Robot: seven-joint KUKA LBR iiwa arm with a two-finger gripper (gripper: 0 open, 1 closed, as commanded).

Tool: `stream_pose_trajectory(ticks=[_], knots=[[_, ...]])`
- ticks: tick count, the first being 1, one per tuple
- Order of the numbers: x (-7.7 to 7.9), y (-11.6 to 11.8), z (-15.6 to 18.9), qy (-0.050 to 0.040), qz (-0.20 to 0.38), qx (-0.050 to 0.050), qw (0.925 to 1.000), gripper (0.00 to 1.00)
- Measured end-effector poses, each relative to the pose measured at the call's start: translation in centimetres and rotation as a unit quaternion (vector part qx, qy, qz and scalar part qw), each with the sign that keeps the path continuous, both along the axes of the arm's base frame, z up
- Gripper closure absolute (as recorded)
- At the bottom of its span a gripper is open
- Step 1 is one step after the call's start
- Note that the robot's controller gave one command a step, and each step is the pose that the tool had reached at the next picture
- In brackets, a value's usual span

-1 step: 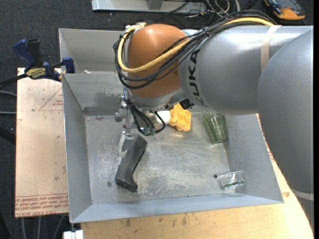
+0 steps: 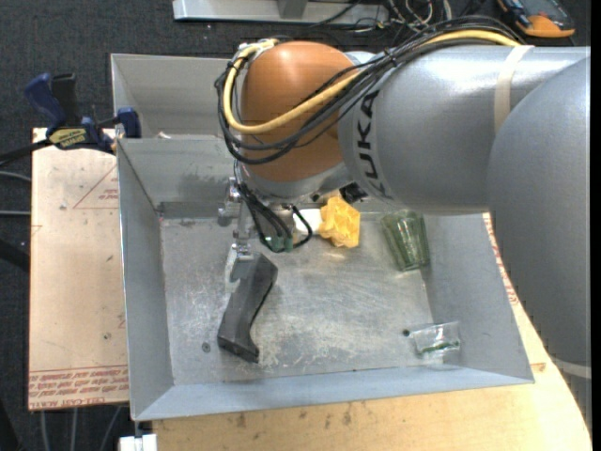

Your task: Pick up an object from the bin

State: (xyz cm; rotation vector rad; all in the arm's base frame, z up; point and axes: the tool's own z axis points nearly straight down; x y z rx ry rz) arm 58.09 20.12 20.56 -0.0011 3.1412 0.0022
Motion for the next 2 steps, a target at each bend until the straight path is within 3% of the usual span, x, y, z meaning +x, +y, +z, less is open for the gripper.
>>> stream_pose_trajectory(ticks=[1,2], knots=[[-1.0,-0.8,-1.7,-0.0044,0.045,0.001,0.999,0.0],[-1.8,-4.6,-7.9,-0.0025,0.119,0.0,0.9929,0.0]])
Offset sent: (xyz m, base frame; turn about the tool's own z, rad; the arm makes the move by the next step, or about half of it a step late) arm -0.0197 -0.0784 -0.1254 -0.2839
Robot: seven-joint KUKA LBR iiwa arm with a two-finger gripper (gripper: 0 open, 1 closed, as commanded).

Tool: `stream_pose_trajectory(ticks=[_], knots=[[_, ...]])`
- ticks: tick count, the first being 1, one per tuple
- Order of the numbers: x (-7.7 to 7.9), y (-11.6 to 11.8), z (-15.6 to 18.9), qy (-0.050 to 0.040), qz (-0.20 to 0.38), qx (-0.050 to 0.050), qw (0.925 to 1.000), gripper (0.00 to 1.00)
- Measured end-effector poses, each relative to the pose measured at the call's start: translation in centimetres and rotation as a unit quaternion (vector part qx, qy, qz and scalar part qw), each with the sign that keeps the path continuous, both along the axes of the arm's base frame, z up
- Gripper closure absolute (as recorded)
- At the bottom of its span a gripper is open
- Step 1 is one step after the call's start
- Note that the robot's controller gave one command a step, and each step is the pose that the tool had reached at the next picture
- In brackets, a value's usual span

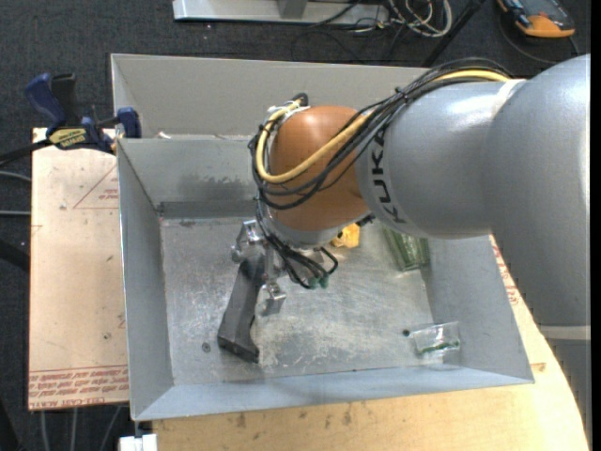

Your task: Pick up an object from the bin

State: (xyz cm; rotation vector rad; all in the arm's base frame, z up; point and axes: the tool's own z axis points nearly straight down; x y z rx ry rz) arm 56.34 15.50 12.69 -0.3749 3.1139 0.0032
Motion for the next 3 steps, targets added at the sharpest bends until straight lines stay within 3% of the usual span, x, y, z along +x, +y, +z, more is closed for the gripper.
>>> stream_pose_trajectory(ticks=[1,2,3], knots=[[-0.4,-0.9,-1.5,0.0028,0.015,-0.001,0.9999,1.0],[-0.4,-0.9,-1.5,0.0028,0.015,-0.001,0.9999,1.0],[-3.1,-1.4,12.7,0.0048,0.19,-0.001,0.9818,1.0]])
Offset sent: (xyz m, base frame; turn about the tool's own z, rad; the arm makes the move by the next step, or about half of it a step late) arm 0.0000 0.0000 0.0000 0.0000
